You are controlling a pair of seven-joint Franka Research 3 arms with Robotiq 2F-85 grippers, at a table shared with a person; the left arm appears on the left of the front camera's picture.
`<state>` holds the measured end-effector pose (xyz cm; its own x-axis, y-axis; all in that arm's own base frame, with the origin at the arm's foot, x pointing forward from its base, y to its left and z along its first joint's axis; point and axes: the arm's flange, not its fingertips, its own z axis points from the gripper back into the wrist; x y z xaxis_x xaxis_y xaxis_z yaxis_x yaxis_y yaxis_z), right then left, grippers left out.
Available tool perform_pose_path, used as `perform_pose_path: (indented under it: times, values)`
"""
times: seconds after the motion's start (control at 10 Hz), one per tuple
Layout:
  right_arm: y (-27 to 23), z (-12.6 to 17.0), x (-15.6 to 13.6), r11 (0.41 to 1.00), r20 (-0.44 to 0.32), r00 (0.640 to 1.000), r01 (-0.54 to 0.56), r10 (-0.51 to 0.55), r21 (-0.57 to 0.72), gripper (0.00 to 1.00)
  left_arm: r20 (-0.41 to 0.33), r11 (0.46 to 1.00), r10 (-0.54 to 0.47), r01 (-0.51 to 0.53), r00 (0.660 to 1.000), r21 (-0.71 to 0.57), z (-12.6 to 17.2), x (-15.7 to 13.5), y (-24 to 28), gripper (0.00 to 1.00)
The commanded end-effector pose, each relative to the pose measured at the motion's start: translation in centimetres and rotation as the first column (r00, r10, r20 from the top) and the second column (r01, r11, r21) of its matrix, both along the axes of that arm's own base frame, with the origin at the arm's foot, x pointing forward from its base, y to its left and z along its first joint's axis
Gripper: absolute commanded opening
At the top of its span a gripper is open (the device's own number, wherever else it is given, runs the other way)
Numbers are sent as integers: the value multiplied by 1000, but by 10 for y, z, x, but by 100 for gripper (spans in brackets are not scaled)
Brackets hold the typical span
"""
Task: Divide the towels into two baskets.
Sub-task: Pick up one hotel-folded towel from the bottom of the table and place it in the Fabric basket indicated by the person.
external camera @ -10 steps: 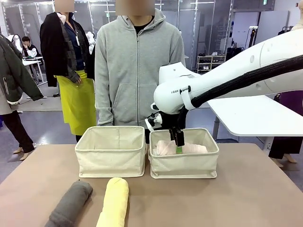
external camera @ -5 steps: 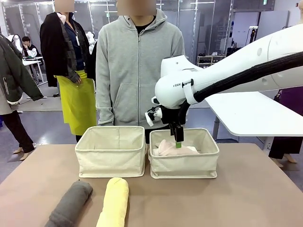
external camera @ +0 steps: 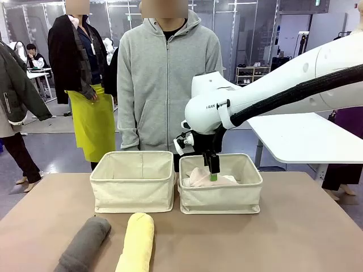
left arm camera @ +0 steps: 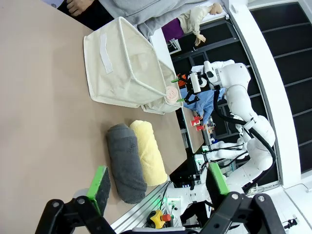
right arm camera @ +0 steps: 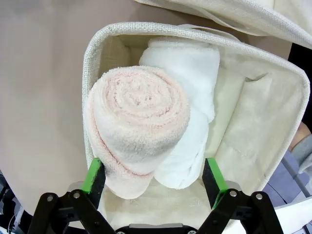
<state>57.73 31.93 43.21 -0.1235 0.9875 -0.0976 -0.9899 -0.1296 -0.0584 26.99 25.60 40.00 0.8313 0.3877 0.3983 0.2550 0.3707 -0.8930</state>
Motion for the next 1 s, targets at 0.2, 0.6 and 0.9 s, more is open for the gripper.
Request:
perform_pose_path:
  times: [0.2, 0.6, 0.9]
  values:
    - [0, 1, 0, 1000, 4, 1000, -13, 13, -11, 100, 13, 1000, 3, -3, 1000, -16, 2, -1, 2, 100]
    - [-28, 49, -32, 996, 5, 997, 79, -80, 36, 100, 13, 1000, 3, -3, 1000, -16, 2, -1, 2, 100]
    - [-100, 82, -63, 943, -131, 961, 265, -242, 202, 100, 13, 1000, 3, -3, 1000, -16, 2, -1, 2, 100]
